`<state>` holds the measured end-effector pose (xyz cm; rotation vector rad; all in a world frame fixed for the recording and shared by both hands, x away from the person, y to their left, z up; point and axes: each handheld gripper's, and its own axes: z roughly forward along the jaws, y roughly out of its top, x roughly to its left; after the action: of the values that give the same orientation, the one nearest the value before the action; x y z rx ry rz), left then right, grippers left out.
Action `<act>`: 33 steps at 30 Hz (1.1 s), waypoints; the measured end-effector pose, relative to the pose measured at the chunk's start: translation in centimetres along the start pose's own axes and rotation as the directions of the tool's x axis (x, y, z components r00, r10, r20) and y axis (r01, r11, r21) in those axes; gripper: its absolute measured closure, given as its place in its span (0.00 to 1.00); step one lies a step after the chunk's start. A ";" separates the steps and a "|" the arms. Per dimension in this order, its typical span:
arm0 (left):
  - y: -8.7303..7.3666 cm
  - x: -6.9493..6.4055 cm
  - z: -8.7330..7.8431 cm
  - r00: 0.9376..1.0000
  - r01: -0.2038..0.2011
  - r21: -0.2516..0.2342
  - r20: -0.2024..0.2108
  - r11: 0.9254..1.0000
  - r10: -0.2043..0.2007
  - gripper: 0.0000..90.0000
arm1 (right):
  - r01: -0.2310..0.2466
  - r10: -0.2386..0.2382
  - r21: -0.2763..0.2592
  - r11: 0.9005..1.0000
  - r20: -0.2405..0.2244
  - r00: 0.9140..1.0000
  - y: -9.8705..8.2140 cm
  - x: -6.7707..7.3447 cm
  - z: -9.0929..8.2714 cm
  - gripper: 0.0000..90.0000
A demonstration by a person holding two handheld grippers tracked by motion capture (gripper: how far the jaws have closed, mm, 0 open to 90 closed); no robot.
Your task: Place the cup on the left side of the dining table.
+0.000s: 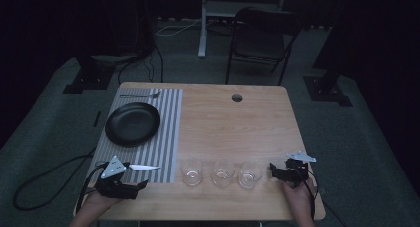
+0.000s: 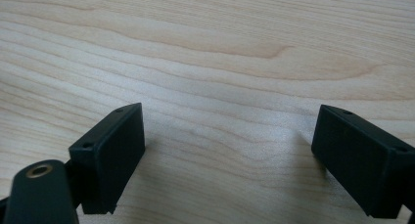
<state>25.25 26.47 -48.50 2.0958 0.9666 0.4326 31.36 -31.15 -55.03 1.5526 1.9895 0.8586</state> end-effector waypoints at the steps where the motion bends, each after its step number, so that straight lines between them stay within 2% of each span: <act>1: 0.0 0.0 0.0 1.000 0.000 0.000 0.000 1.000 0.000 0.05 | 0.000 0.000 0.000 1.000 0.000 1.000 0.0 0.0 0.0 0.13; 4: 1.0 -0.6 0.4 0.999 -0.025 -0.003 0.032 1.000 0.025 0.05 | 0.001 -0.001 0.000 1.000 0.000 1.000 0.0 0.0 0.0 0.13; 15: 3.1 -1.9 1.7 0.994 -0.086 -0.006 0.074 0.996 0.086 0.05 | -0.001 0.001 0.000 1.000 0.000 1.000 0.0 0.0 0.0 0.13; 19: 3.5 -2.2 2.0 0.992 -0.095 -0.010 0.084 0.995 0.095 0.06 | -0.001 0.001 0.000 1.000 0.000 1.000 0.0 0.0 0.0 0.13; 22: 3.9 -2.7 2.3 0.989 -0.112 -0.012 0.098 0.994 0.113 0.07 | -0.001 0.001 0.000 1.000 0.000 1.000 0.0 0.0 0.0 0.13; 23: 4.1 -3.0 2.5 0.986 -0.118 -0.013 0.116 0.993 0.119 0.07 | 0.001 -0.001 -0.001 1.000 0.000 1.000 0.0 0.0 0.0 0.13; 30: 4.9 -3.5 3.0 0.982 -0.133 -0.017 0.133 0.991 0.134 0.07 | 0.002 -0.002 -0.001 1.000 0.000 1.000 0.0 0.0 0.0 0.13; 33: 5.6 -3.9 3.3 0.977 -0.153 -0.014 0.150 0.988 0.153 0.07 | 0.002 -0.002 -0.002 1.000 0.000 1.000 0.0 0.0 0.0 0.13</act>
<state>27.35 19.53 -46.36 2.1749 0.7204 0.3465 31.36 -31.16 -55.05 1.5493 1.9899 0.8592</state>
